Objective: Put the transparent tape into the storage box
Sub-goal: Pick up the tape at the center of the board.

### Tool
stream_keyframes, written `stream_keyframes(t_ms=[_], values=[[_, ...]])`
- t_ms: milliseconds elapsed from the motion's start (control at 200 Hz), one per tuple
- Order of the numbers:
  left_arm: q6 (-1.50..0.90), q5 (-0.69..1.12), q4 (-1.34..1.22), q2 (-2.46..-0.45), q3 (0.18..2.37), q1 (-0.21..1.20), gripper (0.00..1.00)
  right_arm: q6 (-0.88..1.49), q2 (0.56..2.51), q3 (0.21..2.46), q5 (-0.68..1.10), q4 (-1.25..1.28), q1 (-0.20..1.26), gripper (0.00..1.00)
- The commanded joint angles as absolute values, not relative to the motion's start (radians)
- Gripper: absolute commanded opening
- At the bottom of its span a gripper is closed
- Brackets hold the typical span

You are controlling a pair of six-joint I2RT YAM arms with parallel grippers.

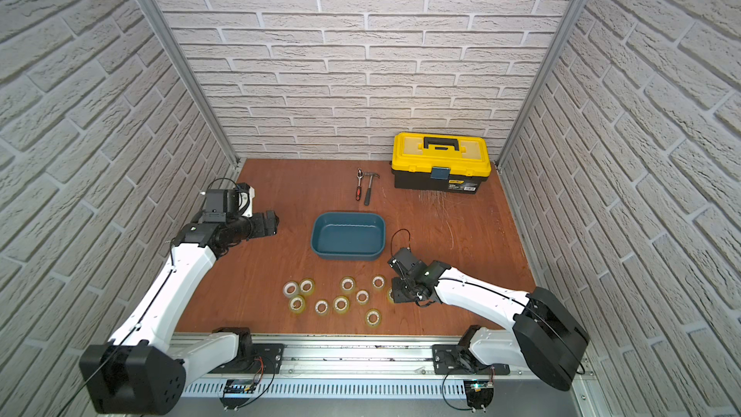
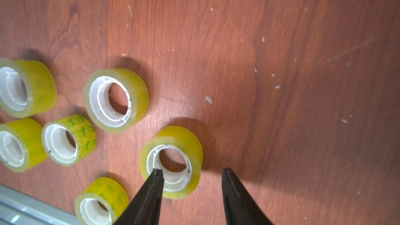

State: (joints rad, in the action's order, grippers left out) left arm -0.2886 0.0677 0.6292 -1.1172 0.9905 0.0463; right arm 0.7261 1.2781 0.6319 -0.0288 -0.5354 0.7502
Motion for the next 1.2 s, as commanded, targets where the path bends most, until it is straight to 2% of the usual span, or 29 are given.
stream_keyframes(t_ms=[0,405,680,870,1195], values=[[-0.28,0.079,0.613,-1.094,0.989,0.05,0.98,0.735,1.321,0.67,-0.077,-0.551,0.77,0.48],[-0.278,0.087,0.613,-1.089,0.988,0.051,0.98,0.767,1.406,0.677,-0.115,-0.562,0.82,0.37],[-0.28,0.093,0.614,-1.094,0.988,0.051,0.98,0.761,1.427,0.689,-0.121,-0.574,0.833,0.17],[-0.278,0.087,0.608,-1.098,0.986,0.051,0.98,0.743,1.337,0.719,-0.171,-0.645,0.839,0.06],[-0.267,0.08,0.612,-1.128,0.995,0.054,0.98,0.677,1.068,0.786,-0.246,-0.678,0.838,0.03]])
